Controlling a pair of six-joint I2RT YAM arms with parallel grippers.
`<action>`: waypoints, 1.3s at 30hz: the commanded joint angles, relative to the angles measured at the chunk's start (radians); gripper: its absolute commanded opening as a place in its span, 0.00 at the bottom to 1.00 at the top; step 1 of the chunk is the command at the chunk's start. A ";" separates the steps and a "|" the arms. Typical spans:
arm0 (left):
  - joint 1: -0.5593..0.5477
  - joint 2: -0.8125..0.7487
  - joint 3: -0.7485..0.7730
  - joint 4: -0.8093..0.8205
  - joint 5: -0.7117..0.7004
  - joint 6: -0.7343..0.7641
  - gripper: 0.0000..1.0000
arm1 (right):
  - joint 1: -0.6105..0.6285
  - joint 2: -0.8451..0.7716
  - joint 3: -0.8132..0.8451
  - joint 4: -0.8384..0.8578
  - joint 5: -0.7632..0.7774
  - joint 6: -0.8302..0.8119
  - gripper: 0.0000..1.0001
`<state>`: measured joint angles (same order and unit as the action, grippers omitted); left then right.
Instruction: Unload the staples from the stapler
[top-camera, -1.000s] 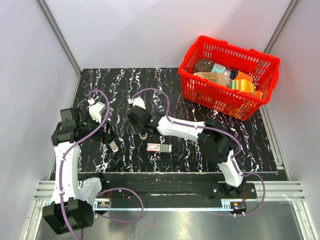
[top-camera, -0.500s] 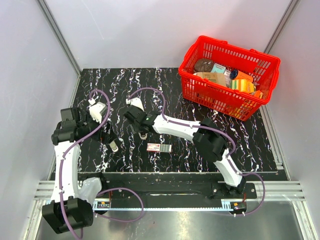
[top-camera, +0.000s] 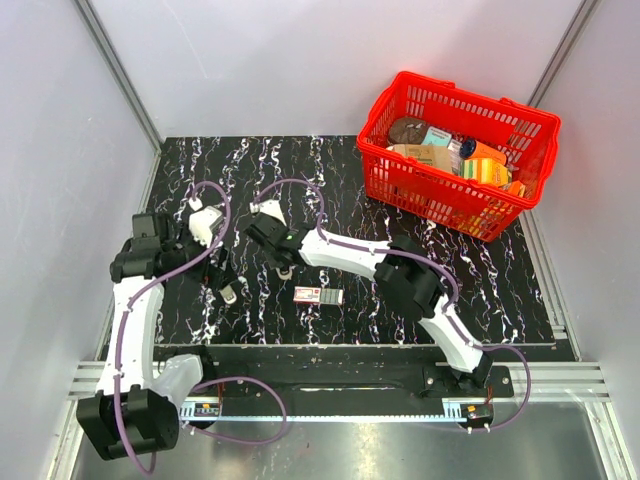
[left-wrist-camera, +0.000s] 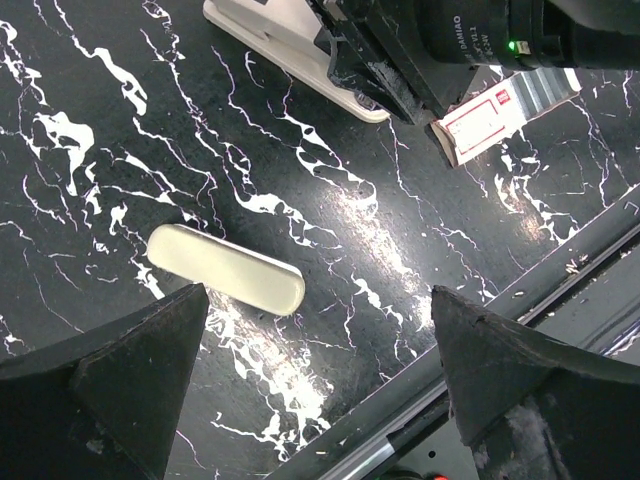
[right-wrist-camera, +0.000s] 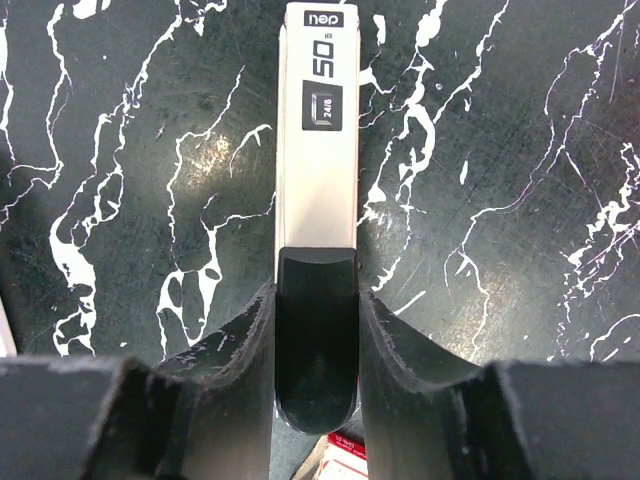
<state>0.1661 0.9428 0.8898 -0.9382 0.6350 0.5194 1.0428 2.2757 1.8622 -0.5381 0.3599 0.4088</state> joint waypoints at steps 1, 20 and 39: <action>-0.037 0.030 -0.005 0.097 -0.044 -0.044 0.99 | -0.027 -0.019 0.035 -0.003 -0.036 0.034 0.12; -0.264 0.373 0.063 0.300 0.015 -0.248 0.95 | -0.064 -0.455 -0.448 0.440 -0.091 0.416 0.00; -0.275 0.488 0.077 0.364 0.129 -0.295 0.86 | -0.044 -0.470 -0.485 0.592 -0.105 0.550 0.00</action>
<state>-0.1040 1.4292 0.9234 -0.6441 0.7311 0.2348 0.9821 1.8793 1.3712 -0.0891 0.2665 0.9081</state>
